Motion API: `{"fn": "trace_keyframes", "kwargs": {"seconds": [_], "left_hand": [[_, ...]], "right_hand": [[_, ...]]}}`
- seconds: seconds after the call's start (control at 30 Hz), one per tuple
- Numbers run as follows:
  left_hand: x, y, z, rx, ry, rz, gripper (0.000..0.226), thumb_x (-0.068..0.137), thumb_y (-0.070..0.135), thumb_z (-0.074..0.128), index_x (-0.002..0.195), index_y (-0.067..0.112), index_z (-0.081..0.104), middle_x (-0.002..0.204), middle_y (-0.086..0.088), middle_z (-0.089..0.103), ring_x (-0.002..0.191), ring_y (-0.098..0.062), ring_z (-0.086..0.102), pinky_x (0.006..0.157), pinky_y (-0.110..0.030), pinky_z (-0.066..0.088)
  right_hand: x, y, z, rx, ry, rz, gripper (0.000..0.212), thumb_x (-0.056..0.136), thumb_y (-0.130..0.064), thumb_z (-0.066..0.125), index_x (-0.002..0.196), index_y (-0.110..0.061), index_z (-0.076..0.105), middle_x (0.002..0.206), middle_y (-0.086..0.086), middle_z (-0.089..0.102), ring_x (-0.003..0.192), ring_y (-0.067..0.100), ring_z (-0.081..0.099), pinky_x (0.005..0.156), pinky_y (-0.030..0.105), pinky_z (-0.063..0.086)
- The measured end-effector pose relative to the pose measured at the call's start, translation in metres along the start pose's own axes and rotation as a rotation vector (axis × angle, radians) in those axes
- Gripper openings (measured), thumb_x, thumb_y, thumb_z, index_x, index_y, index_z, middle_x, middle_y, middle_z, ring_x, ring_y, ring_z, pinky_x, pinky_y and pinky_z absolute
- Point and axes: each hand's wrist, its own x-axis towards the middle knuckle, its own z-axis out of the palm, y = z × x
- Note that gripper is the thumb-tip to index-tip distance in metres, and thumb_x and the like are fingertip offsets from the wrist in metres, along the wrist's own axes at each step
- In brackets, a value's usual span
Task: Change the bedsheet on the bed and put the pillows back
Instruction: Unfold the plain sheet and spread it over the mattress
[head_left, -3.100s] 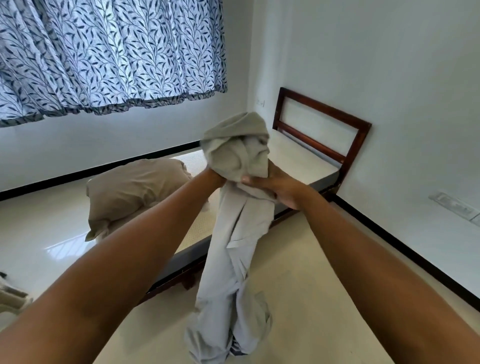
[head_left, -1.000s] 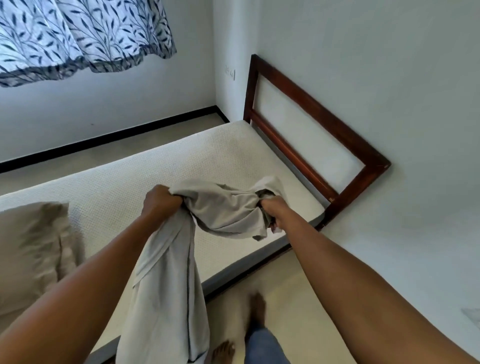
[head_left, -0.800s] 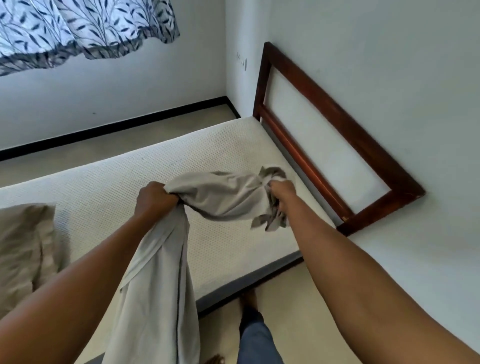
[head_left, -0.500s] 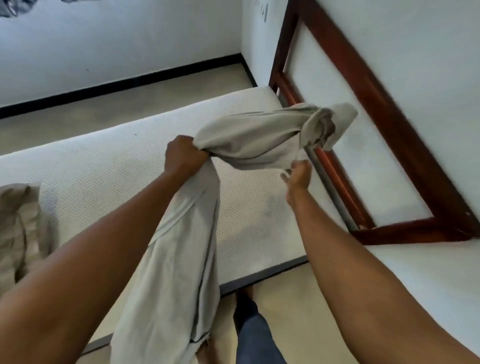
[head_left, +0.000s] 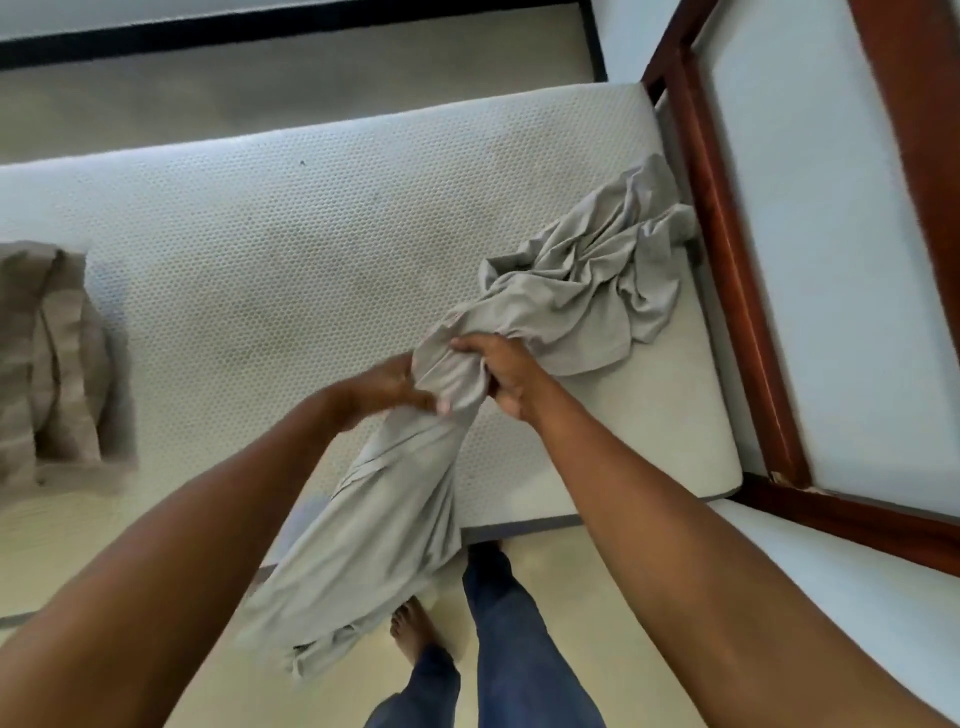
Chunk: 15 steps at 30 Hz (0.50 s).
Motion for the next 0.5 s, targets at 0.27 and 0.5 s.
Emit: {"fn": "trace_keyframes", "kwargs": {"seconds": [0.27, 0.5], "left_hand": [[-0.021, -0.104, 0.021, 0.347, 0.104, -0.294, 0.069, 0.056, 0.042, 0.084, 0.117, 0.016, 0.067, 0.115, -0.007, 0.071, 0.106, -0.026, 0.065, 0.085, -0.032, 0.049], [-0.046, 0.0, -0.081, 0.534, 0.841, -0.023, 0.039, 0.071, 0.045, 0.076, 0.096, 0.018, 0.065, 0.096, -0.009, 0.069, 0.091, -0.03, 0.065, 0.072, -0.034, 0.048]], "right_hand": [[0.018, -0.065, -0.021, 0.285, 0.171, -0.204, 0.023, 0.09, -0.015, 0.064, 0.107, -0.001, 0.072, 0.103, 0.014, 0.074, 0.1, 0.029, 0.07, 0.101, 0.043, 0.052], [0.012, 0.002, 0.009, 0.361, 0.286, -0.106, 0.088, 0.069, -0.077, 0.071, 0.136, -0.021, 0.063, 0.12, 0.004, 0.068, 0.107, 0.025, 0.061, 0.083, 0.041, 0.051]]}}
